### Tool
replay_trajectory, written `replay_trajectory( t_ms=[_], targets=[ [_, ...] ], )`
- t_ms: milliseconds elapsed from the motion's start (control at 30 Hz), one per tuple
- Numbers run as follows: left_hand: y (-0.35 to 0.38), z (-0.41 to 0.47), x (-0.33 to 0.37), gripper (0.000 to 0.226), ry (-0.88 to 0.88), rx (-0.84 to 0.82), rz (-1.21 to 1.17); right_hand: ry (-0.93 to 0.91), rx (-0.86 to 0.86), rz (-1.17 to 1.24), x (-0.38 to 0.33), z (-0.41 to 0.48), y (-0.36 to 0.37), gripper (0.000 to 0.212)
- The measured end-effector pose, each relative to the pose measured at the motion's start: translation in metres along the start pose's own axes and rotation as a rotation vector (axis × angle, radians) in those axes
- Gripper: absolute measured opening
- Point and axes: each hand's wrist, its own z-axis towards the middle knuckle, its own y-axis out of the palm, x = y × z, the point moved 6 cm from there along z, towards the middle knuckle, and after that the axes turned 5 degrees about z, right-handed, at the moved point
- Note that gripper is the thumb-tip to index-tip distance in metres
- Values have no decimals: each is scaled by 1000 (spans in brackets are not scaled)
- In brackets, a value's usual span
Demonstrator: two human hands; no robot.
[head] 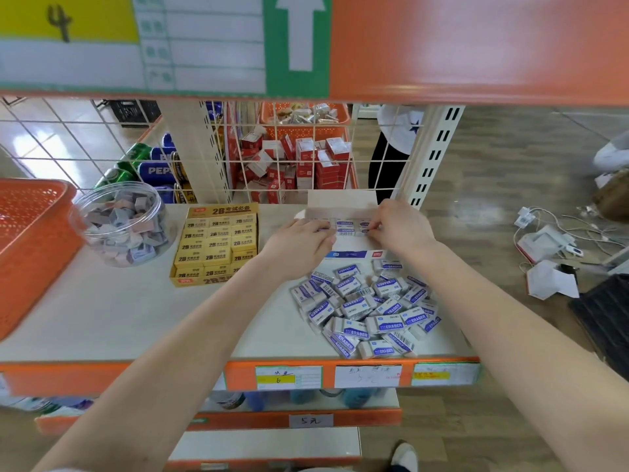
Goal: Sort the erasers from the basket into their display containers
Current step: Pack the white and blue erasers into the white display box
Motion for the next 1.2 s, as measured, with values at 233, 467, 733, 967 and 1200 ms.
replay_trajectory(
  t_ms=[233, 467, 733, 967, 1200],
  targets=[
    [-20, -22, -10, 36, -97, 160, -459, -146, 56, 134, -15, -16, -6, 26],
    [-10, -69, -13, 28, -19, -120, -602, -345, -428, 317, -30, -65, 5, 23],
    [0, -65, 0, 42, 12, -83, -541, -370, -461, 226, -37, -69, 6, 30],
    [-3, -61, 5, 32, -10, 21, -491, -342, -259, 399, -32, -72, -2, 28],
    [-25, -64, 9, 25, -72, 136, -558, -241, -130, 739, -36, -74, -26, 41]
  ],
)
